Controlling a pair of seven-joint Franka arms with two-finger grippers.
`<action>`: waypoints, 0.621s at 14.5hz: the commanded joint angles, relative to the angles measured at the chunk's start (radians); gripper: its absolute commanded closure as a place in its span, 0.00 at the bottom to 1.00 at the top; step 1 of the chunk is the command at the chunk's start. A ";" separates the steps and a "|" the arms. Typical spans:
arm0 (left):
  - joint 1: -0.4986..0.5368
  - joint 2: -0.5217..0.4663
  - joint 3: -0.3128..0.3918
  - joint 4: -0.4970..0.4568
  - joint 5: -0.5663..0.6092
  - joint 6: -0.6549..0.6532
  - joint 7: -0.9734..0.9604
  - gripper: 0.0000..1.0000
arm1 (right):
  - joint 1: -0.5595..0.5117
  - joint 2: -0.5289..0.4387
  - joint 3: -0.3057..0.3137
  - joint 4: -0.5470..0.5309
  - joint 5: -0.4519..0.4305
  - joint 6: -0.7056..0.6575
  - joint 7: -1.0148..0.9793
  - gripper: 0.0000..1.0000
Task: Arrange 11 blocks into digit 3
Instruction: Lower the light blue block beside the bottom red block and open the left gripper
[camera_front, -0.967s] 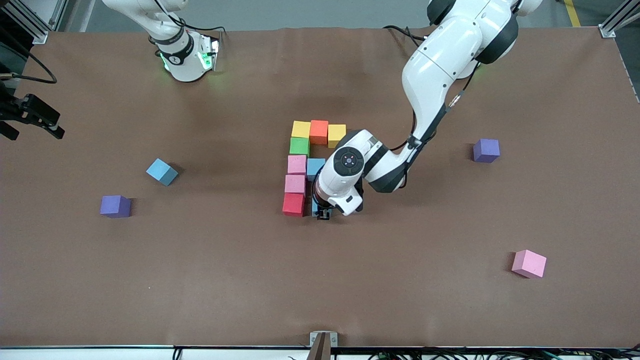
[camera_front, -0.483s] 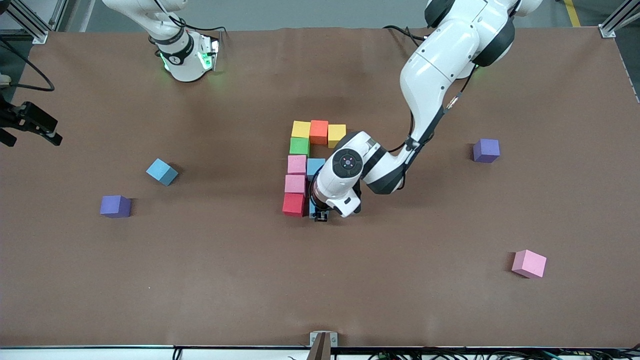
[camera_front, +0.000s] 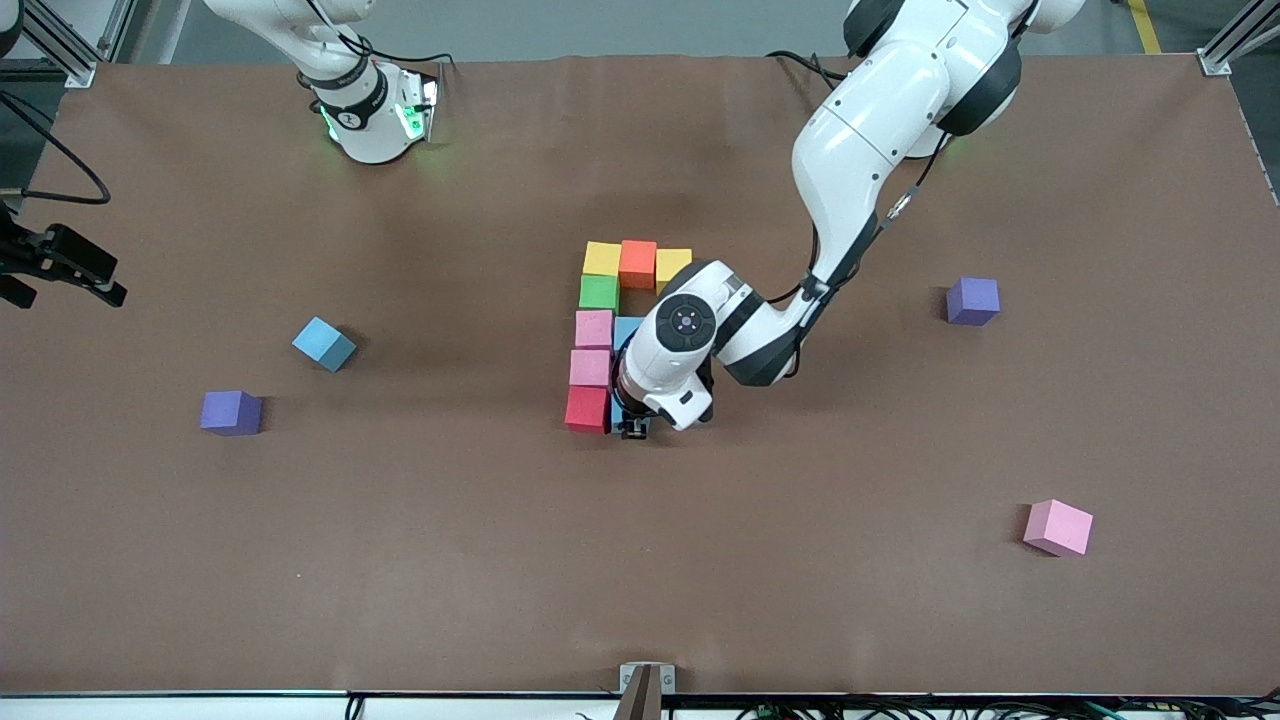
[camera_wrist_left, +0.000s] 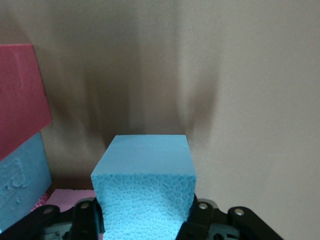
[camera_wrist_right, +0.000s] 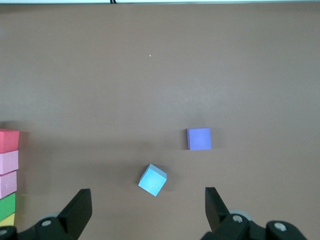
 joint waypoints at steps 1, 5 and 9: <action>-0.014 0.018 0.012 0.033 -0.016 0.007 -0.007 0.82 | -0.010 0.043 0.005 0.068 -0.014 -0.038 0.003 0.00; -0.012 0.024 0.012 0.033 -0.016 0.025 -0.007 0.82 | -0.010 0.049 0.006 0.085 -0.011 -0.046 0.003 0.00; -0.014 0.024 0.013 0.033 -0.016 0.036 -0.006 0.81 | -0.009 0.026 0.006 0.041 -0.006 -0.038 0.003 0.00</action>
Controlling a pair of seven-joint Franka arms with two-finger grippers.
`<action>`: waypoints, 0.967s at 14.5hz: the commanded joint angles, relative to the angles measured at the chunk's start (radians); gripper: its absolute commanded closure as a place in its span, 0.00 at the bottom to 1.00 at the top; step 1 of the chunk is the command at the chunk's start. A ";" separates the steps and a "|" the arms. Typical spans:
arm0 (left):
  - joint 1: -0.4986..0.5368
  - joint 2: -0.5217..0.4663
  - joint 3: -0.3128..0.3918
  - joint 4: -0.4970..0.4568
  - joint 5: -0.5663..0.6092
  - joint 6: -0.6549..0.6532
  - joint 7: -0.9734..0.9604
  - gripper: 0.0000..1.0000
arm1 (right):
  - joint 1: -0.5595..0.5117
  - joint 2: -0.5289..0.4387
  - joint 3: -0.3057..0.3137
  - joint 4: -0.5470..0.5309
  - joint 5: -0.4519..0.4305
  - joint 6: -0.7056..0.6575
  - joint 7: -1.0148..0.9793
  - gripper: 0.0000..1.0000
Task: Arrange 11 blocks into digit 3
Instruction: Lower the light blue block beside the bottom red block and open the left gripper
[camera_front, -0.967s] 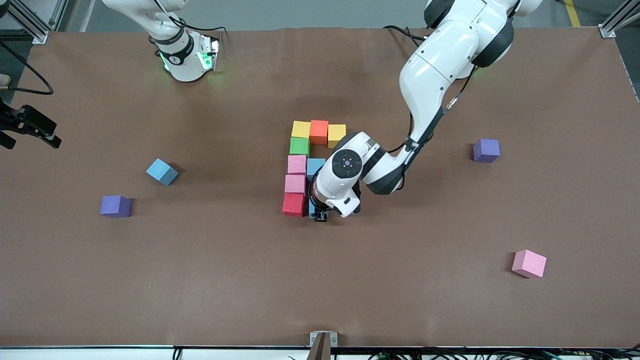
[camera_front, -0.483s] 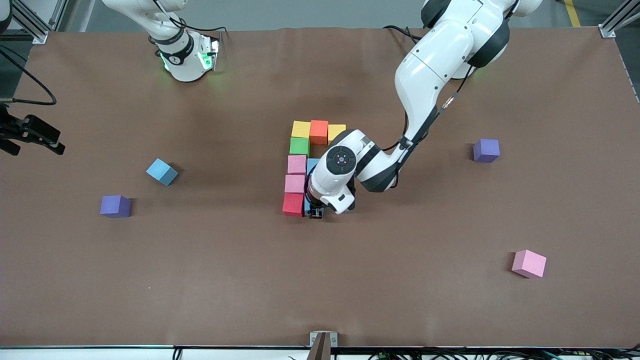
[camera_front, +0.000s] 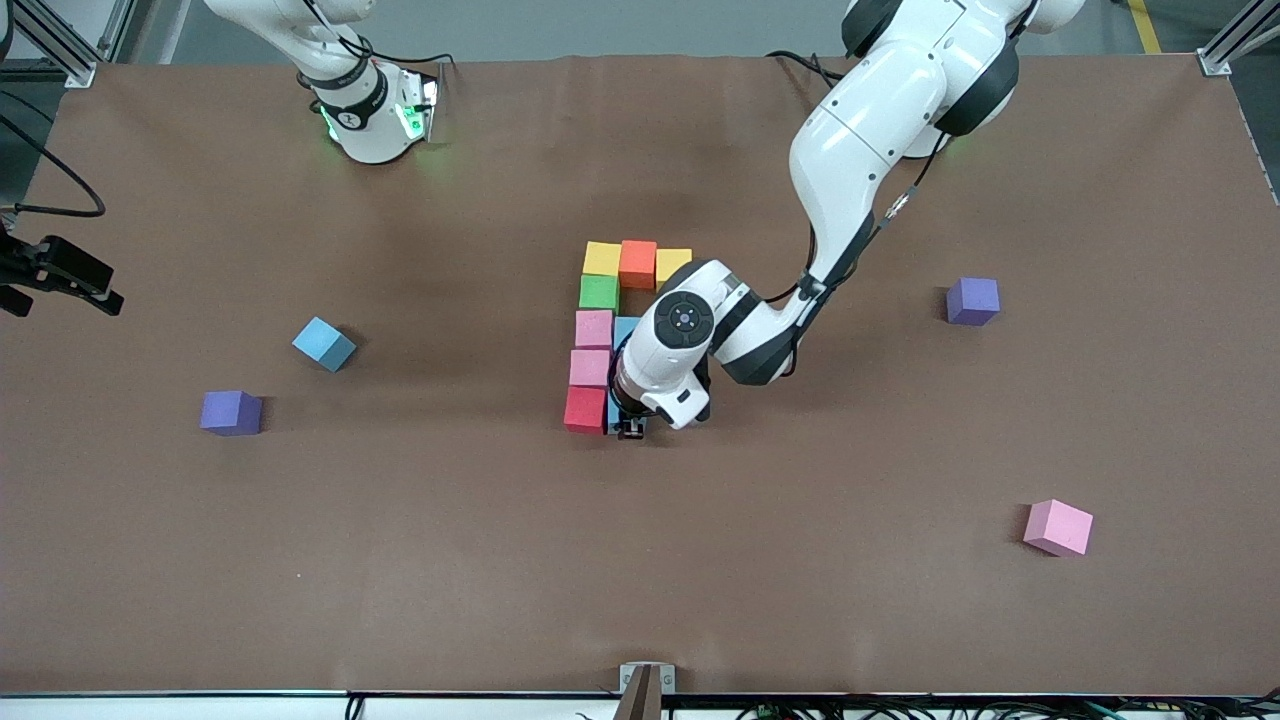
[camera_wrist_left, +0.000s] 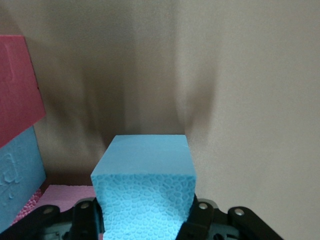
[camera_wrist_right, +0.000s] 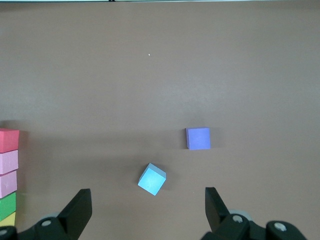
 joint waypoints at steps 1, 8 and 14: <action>-0.011 0.021 0.012 0.033 -0.016 0.012 -0.003 0.81 | -0.010 -0.023 0.007 -0.034 -0.006 0.001 0.003 0.00; -0.016 0.021 0.022 0.022 -0.010 0.029 0.006 0.00 | 0.010 -0.029 0.003 -0.044 -0.006 0.030 0.002 0.00; -0.019 -0.036 0.022 0.019 0.007 -0.038 0.010 0.00 | 0.036 -0.038 -0.029 -0.059 -0.008 0.030 0.003 0.00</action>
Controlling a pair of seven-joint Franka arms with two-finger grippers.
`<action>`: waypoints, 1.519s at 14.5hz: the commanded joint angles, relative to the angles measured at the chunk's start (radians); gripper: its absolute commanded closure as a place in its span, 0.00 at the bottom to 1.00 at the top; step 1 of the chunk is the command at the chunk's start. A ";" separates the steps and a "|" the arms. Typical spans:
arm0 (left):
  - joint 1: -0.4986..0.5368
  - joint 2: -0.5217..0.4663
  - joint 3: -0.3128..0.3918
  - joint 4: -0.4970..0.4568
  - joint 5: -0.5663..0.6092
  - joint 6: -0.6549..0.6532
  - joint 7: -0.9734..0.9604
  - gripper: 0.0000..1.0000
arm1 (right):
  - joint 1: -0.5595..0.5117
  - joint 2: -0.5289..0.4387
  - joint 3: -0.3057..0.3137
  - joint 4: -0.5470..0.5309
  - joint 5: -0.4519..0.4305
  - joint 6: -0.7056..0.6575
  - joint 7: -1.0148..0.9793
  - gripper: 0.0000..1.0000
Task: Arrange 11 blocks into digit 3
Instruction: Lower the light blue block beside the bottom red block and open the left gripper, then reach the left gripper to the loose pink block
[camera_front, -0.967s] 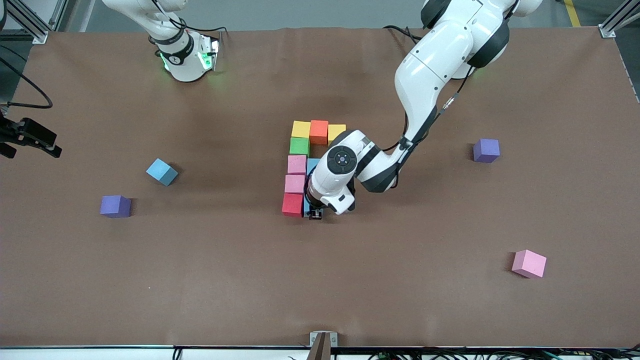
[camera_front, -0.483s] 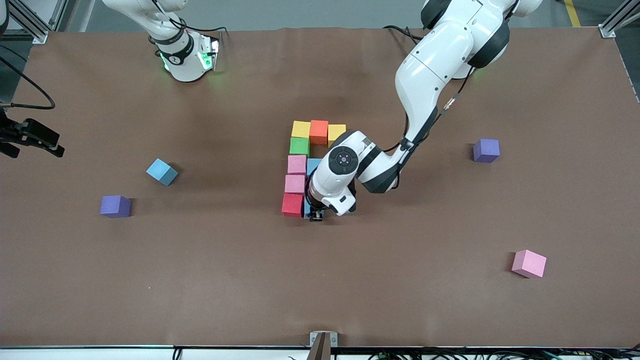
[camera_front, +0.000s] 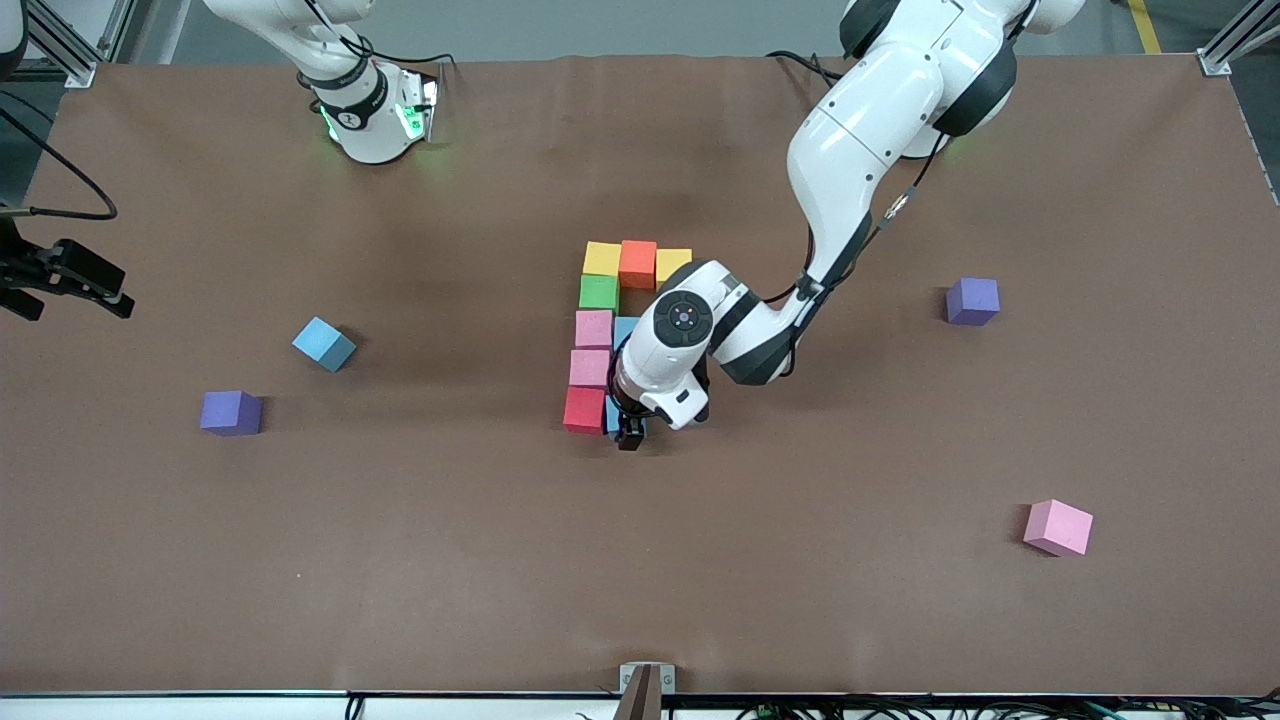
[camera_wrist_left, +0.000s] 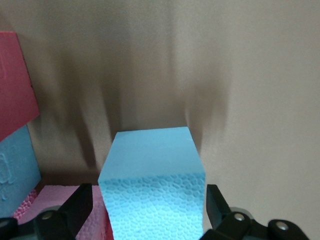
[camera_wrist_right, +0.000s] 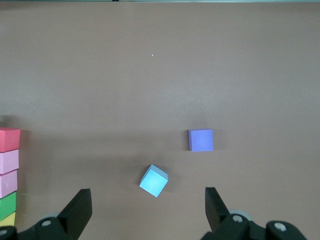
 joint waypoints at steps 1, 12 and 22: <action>-0.005 -0.068 0.012 0.014 0.022 -0.074 0.008 0.00 | 0.012 -0.038 -0.015 -0.045 -0.006 0.009 0.002 0.00; 0.327 -0.369 0.001 -0.145 0.043 -0.378 0.776 0.00 | 0.002 -0.061 -0.017 -0.079 -0.006 0.012 0.002 0.00; 0.720 -0.305 0.015 -0.129 0.043 -0.377 1.985 0.00 | 0.002 -0.056 -0.015 -0.041 -0.017 0.000 0.002 0.00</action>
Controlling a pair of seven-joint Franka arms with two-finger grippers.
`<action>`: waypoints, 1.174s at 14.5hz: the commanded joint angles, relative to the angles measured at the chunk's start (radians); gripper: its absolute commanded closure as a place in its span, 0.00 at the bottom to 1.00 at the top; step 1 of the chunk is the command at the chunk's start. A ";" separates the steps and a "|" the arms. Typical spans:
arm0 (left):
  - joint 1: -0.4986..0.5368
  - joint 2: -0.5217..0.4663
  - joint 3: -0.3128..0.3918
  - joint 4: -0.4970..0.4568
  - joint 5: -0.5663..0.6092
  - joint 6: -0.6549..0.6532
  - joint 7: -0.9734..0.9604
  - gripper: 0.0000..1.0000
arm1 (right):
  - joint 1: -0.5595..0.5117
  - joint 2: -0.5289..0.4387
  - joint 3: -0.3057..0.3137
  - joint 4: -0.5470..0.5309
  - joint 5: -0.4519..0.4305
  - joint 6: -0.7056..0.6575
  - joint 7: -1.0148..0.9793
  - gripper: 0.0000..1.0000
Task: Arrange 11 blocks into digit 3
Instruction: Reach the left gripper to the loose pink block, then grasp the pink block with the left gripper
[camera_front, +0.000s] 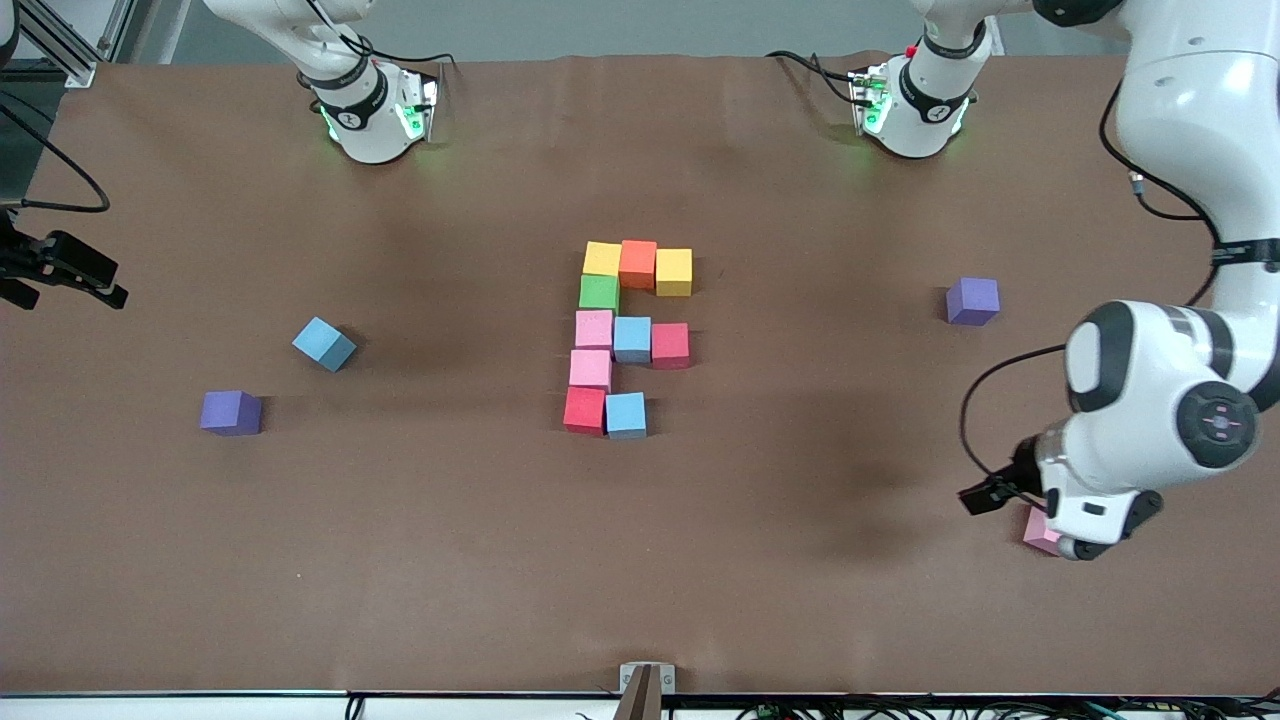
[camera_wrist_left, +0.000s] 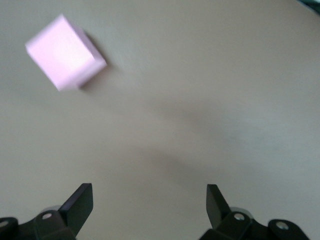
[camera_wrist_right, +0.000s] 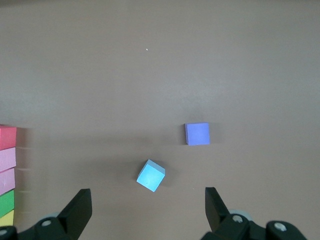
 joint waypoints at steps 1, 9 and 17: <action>0.030 0.040 0.012 -0.005 0.006 0.095 0.305 0.00 | 0.004 -0.022 0.002 0.005 -0.017 -0.002 0.011 0.00; 0.028 0.177 0.116 0.060 0.004 0.368 1.004 0.00 | 0.007 -0.031 0.003 -0.024 -0.017 -0.026 0.001 0.00; 0.053 0.218 0.145 0.057 -0.003 0.391 1.104 0.00 | 0.007 -0.038 0.003 -0.040 -0.017 -0.023 -0.001 0.00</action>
